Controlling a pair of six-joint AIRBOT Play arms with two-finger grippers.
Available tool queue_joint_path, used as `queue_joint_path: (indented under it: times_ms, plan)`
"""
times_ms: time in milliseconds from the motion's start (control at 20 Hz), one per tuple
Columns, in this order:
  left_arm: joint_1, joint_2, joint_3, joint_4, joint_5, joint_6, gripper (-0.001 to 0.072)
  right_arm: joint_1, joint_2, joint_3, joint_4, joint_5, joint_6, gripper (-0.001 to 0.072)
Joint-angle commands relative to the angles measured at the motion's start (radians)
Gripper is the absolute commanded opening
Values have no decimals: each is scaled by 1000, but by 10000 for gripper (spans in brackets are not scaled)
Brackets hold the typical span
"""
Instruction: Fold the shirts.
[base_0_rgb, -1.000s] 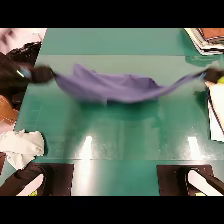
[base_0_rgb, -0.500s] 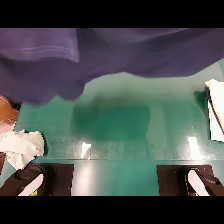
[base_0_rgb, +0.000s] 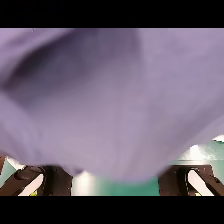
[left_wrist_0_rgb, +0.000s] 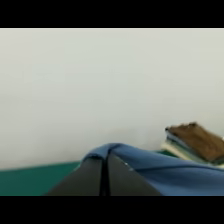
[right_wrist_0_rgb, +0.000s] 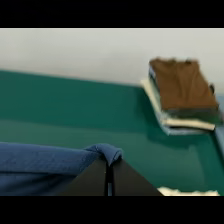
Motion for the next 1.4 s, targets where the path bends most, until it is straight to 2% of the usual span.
queue_joint_path:
  times_ms: [0,150,300,500,650,750,850,950,1150,1350]
  plan:
    - [1,-100,-229,83,-153,-4,21,35,-164,-139,3,135,10,14]
    - [0,-262,-386,87,-191,31,21,94,-319,-272,2,133,10,14]
    - [1,-466,-451,83,-125,47,21,132,-494,-336,2,65,10,14]
    - [1,-662,-445,84,102,81,21,134,-725,-229,5,-25,13,14]
    - [3,-698,-431,85,308,80,21,134,-825,-101,5,-92,53,14]
    - [31,-699,-409,73,365,79,21,134,-861,-28,5,-102,53,14]
    - [90,-698,-375,61,313,78,20,134,-864,-2,5,-91,52,14]
    - [156,-698,-363,-14,206,84,20,135,-845,-36,6,-50,52,14]
    - [206,-698,-407,-83,-3,233,21,170,-771,-239,4,-87,50,13]
    - [203,-698,-533,-96,-55,239,21,231,-723,-432,4,-160,51,14]
